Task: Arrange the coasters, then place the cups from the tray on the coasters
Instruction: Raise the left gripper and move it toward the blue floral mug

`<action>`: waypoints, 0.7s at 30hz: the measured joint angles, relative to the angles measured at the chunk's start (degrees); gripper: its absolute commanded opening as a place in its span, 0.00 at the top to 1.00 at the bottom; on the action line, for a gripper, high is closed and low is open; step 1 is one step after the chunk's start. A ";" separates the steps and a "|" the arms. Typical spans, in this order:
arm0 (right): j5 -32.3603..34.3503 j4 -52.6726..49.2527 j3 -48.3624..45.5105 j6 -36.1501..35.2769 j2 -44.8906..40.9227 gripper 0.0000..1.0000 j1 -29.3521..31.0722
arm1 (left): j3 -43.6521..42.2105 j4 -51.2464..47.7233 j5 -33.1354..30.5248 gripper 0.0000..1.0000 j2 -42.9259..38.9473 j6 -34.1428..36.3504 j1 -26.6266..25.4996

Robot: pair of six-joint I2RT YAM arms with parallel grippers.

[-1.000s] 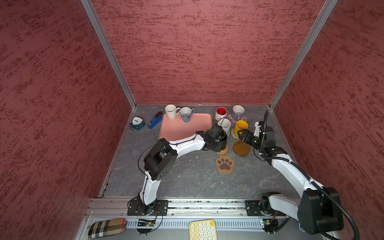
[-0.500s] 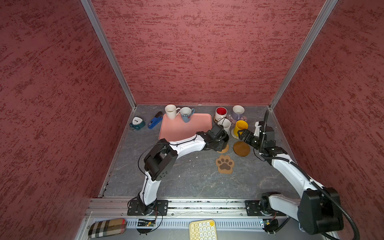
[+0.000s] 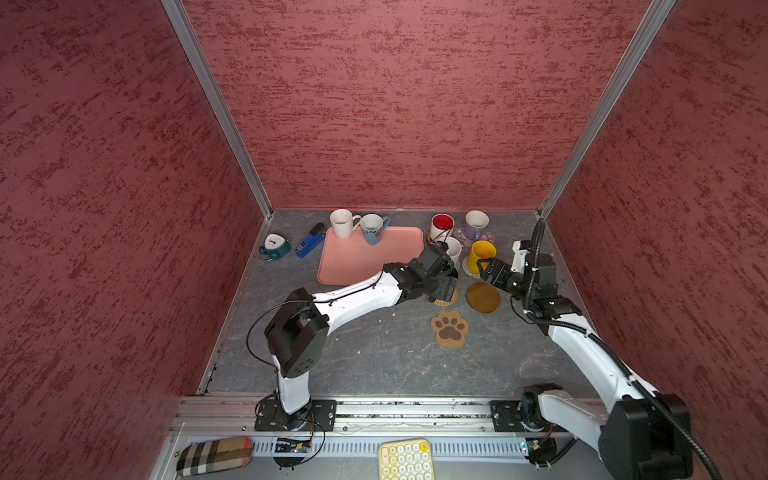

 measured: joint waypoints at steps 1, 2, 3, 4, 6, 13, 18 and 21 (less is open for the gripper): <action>-0.13 -0.76 0.39 -0.20 0.13 0.06 0.00 | -0.24 -0.11 -0.48 0.10 -1.70 -0.07 0.04; -0.24 -1.31 0.72 -0.35 0.22 0.06 0.02 | -0.39 -0.26 -0.92 0.09 -3.23 -0.07 0.24; -0.33 -1.95 1.27 -0.55 0.28 0.06 0.17 | -0.63 -0.31 -1.42 0.08 -5.01 -0.07 0.48; -0.35 -2.43 1.75 -0.59 0.31 0.06 0.35 | -0.90 -0.39 -1.75 0.07 -6.40 -0.13 0.79; -0.31 -3.72 3.72 -0.98 0.59 0.06 0.87 | -1.33 -0.87 -2.16 0.05 -9.16 -0.28 2.03; -0.22 -4.90 11.47 -2.14 3.56 0.07 3.48 | -1.99 -3.41 -0.44 0.07 -12.20 -0.90 11.39; 0.33 -4.94 14.84 -2.49 7.72 0.07 5.11 | 1.29 -5.31 1.77 0.09 -8.74 -1.18 18.05; 0.52 -4.96 17.40 -2.67 11.43 0.07 5.97 | 6.10 -5.86 3.21 0.10 -4.07 -1.27 19.93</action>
